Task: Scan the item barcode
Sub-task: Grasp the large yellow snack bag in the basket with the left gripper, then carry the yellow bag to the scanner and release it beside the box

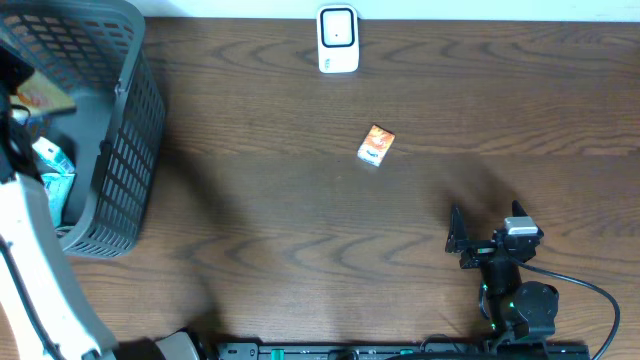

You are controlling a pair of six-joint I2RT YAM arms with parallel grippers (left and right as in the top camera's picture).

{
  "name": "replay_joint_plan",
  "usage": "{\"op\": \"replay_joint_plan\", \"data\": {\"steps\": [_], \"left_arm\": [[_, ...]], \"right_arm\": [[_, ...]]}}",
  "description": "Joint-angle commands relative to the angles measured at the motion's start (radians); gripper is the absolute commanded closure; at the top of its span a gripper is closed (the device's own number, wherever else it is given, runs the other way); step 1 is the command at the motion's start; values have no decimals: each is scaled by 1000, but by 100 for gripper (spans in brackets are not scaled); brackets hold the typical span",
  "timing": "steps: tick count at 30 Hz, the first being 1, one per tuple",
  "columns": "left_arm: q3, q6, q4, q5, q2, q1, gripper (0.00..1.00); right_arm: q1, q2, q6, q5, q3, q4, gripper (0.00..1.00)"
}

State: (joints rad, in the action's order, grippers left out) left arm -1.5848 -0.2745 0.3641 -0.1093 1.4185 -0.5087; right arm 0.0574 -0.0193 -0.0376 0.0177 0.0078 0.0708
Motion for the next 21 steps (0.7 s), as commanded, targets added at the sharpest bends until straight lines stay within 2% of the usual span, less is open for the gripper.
{"op": "replay_joint_plan", "data": {"steps": [1, 4, 7, 13, 16, 21], "left_arm": [[-18, -103, -80, -220, -94, 10, 93], [-18, -208, -129, -330, -127, 42, 93], [-18, -289, -154, -407, -132, 140, 93], [-18, -244, -148, -399, -75, 414, 93], [-18, -235, -101, -323, -25, 539, 93], [-18, -235, -1, -94, 87, 718, 93]], "right_arm": [[-6, 1, 1, -8, -3, 4, 1], [-6, 1, 1, -8, -3, 4, 1], [-6, 1, 1, -8, -3, 4, 0], [-6, 1, 1, -8, -3, 4, 1], [-6, 1, 1, -8, -3, 4, 1], [-6, 1, 1, -8, -3, 4, 1]]}}
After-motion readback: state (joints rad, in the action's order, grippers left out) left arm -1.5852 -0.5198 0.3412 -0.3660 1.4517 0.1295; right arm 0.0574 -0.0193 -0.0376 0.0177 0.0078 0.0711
